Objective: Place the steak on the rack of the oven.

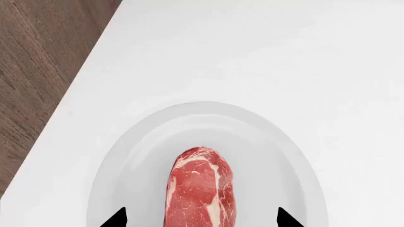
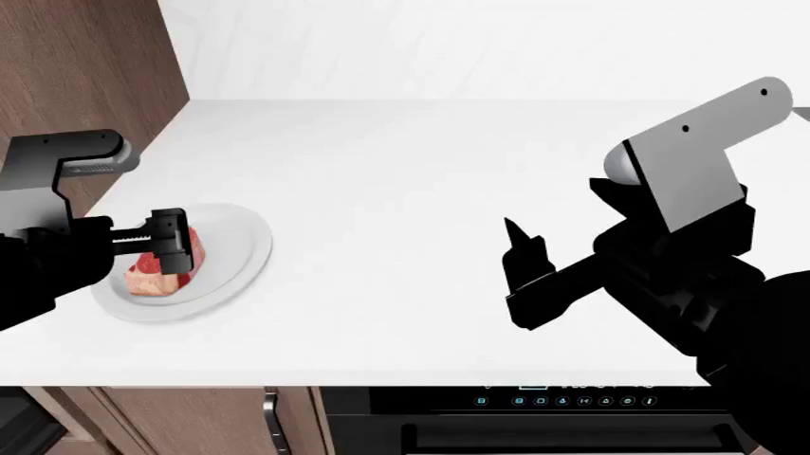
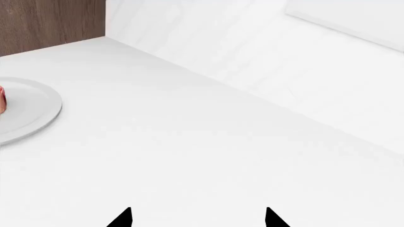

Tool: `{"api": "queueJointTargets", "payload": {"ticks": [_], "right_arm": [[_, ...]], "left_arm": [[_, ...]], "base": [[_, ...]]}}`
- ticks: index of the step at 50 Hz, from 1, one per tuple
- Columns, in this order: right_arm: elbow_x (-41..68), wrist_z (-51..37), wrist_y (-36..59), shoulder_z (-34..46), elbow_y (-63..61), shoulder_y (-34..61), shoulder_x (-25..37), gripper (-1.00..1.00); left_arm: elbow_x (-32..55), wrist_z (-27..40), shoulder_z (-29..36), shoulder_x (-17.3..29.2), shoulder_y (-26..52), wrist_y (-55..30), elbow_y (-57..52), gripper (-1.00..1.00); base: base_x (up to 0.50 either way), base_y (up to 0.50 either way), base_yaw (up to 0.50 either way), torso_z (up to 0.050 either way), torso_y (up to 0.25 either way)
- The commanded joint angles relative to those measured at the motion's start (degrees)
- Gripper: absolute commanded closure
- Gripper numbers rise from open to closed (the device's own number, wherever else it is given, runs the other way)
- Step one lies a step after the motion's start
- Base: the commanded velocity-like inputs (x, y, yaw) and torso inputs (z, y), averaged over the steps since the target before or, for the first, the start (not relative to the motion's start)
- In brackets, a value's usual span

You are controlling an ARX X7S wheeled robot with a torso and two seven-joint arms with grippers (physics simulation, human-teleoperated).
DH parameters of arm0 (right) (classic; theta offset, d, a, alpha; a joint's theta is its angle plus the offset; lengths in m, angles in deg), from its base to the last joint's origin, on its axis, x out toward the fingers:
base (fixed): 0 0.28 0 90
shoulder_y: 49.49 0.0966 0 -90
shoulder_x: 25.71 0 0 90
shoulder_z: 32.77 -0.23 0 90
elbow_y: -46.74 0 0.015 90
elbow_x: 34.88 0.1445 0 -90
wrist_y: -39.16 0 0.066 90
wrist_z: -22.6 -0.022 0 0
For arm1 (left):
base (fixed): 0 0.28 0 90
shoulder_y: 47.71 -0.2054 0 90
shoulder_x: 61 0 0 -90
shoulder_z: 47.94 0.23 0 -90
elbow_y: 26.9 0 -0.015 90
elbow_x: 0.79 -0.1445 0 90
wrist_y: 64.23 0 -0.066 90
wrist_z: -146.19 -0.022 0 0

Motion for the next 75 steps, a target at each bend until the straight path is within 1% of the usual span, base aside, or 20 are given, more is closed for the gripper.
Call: {"api": "queueJointTargets", "payload": {"ticks": [1, 3, 9, 10, 35, 63, 64, 66, 75], "right_arm": [[-0.5, 0.42, -0.41, 0.41, -0.25, -0.01, 0.44, -1.0], [-0.37, 0.4, -0.56, 0.51, -0.39, -0.05, 0.51, -1.0], [-0.4, 0.55, -1.04, 0.46, -0.56, -0.16, 0.81, -1.0], [-0.62, 0.68, -0.92, 0.55, -0.62, -0.2, 0.85, -1.0], [-1.07, 0.88, -1.82, 1.87, -0.49, 0.29, 1.35, -1.0], [-1.59, 1.66, -3.04, 2.38, -1.38, 0.02, 2.33, -1.0], [-1.63, 1.7, -3.12, 2.35, -1.34, -0.04, 2.37, -1.0], [-1.79, 1.82, -3.19, 2.37, -1.35, -0.1, 2.42, -1.0], [-2.39, 2.27, -3.31, 2.65, -1.53, -0.3, 2.67, -1.0]], "left_arm": [[-0.82, -1.01, 1.24, 0.29, -0.25, 0.07, -0.09, -1.0], [-0.59, -0.25, 1.0, 0.03, -0.4, 0.28, 0.94, -1.0], [-2.23, -2.18, 2.42, 0.3, -0.79, 0.72, 0.19, -1.0], [-1.72, -1.45, 1.93, -0.07, -0.87, 0.94, 1.22, -1.0], [-6.39, -6.07, 6.51, -1.0, -0.51, 2.31, 2.34, -1.0], [-6.23, -4.96, 6.91, -0.66, -1.2, 2.77, 2.52, -1.0], [-5.71, -4.73, 6.62, -0.76, -1.13, 2.64, 2.73, 1.0], [-6.69, -5.66, 7.61, -0.42, -1.05, 2.65, 1.55, 1.0], [-6.49, -5.41, 7.55, -0.83, -0.95, 3.02, 2.08, 1.0]], "base": [[0.0, 0.0, 0.0, 0.0, 0.0], [0.0, 0.0, 0.0, 0.0, 0.0], [0.0, 0.0, 0.0, 0.0, 0.0], [0.0, 0.0, 0.0, 0.0, 0.0], [0.0, 0.0, 0.0, 0.0, 0.0], [0.0, 0.0, 0.0, 0.0, 0.0], [0.0, 0.0, 0.0, 0.0, 0.0], [0.0, 0.0, 0.0, 0.0, 0.0], [0.0, 0.0, 0.0, 0.0, 0.0]]}}
